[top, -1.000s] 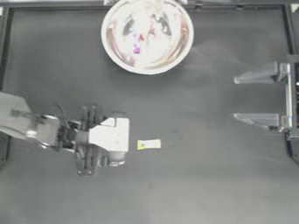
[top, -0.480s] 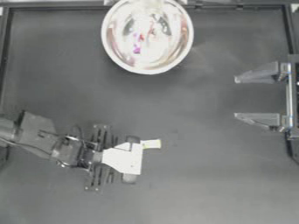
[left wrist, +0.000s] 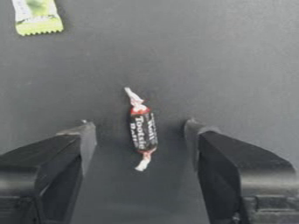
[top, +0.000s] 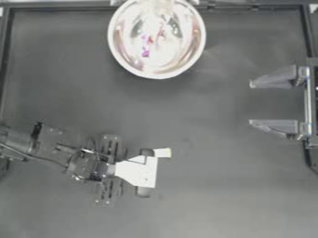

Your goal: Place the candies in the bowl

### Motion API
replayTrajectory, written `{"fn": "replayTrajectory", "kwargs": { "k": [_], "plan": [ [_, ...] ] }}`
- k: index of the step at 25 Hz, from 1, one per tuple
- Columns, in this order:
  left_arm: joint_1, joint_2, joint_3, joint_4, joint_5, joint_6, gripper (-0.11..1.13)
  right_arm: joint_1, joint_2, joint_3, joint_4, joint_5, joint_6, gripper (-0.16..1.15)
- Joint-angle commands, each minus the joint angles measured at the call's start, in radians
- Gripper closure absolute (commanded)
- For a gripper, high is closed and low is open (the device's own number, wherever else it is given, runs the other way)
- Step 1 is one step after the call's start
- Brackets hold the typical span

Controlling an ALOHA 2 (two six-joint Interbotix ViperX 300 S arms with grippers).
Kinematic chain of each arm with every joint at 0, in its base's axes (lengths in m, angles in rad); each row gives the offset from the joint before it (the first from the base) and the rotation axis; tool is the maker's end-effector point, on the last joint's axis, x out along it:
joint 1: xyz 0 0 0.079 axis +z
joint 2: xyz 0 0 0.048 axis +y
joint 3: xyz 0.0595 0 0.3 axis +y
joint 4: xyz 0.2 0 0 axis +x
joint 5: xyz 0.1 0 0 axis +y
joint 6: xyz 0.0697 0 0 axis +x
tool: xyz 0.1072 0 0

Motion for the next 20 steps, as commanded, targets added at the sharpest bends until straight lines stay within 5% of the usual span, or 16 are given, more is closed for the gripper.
{"fn": "replayTrajectory", "kwargs": {
  "k": [1, 7, 20],
  "plan": [
    [0.006, -0.021, -0.02, 0.0, -0.003, 0.003, 0.1, 0.002, 0.005, -0.009, 0.003, -0.011, -0.002, -0.03],
    [0.009, -0.017, -0.023, -0.002, -0.003, 0.003, 0.17, 0.0, 0.003, -0.005, 0.003, -0.015, 0.0, -0.03],
    [0.009, -0.011, -0.026, -0.026, -0.003, 0.009, 0.58, 0.002, 0.003, -0.006, 0.003, -0.023, 0.0, -0.02]
  ]
}}
